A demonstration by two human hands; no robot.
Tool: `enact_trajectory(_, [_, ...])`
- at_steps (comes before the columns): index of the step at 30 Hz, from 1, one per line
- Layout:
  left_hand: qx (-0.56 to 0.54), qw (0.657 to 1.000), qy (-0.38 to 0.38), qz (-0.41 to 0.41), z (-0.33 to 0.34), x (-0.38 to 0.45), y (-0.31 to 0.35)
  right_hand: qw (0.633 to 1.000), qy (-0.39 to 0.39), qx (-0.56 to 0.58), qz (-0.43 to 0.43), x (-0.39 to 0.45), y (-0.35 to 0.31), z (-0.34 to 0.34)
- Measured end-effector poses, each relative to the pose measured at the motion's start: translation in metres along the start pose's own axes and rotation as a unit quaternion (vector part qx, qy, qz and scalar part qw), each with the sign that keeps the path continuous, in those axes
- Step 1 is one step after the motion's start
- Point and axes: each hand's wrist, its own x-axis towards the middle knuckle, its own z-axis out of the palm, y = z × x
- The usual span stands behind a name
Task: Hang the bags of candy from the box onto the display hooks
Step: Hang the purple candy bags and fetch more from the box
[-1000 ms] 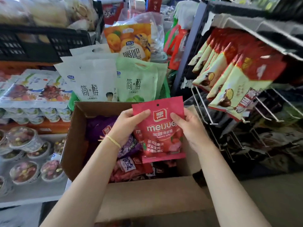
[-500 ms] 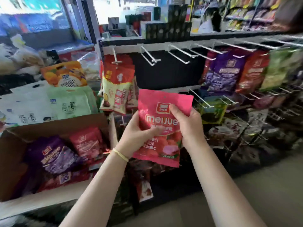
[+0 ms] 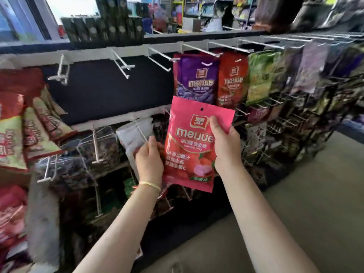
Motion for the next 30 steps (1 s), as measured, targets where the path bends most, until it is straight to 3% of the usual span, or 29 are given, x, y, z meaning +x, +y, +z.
enact_trajectory(2, [0.042, 0.998, 0.041, 0.024, 0.017, 0.023, -0.003, 1.0, 0.012, 0.003, -0.003, 0.032, -0.006, -0.009])
enact_trajectory(3, [0.04, 0.998, 0.027, 0.035, 0.027, 0.034, -0.003, 1.0, 0.011, -0.001, -0.007, 0.048, -0.011, -0.012])
enact_trajectory(7, [0.018, 0.988, -0.133, 0.076, 0.077, 0.073, 0.019, 0.999, -0.024, -0.045, -0.014, 0.106, -0.024, -0.01])
enact_trajectory(9, [-0.03, 0.976, -0.209, 0.059, 0.102, 0.084, 0.039, 0.998, -0.03, -0.049, -0.015, 0.129, -0.028, -0.006])
enact_trajectory(11, [-0.077, 0.968, -0.239, 0.029, 0.123, 0.093, 0.052, 0.998, -0.038, -0.052, -0.01, 0.148, -0.031, -0.003])
enact_trajectory(19, [-0.182, 0.971, -0.15, -0.027, 0.172, 0.115, 0.072, 0.995, -0.086, -0.046, -0.011, 0.21, -0.052, 0.001])
enact_trajectory(30, [-0.176, 0.984, -0.029, -0.024, 0.205, 0.125, 0.064, 0.978, -0.197, -0.071, 0.005, 0.264, -0.045, 0.004])
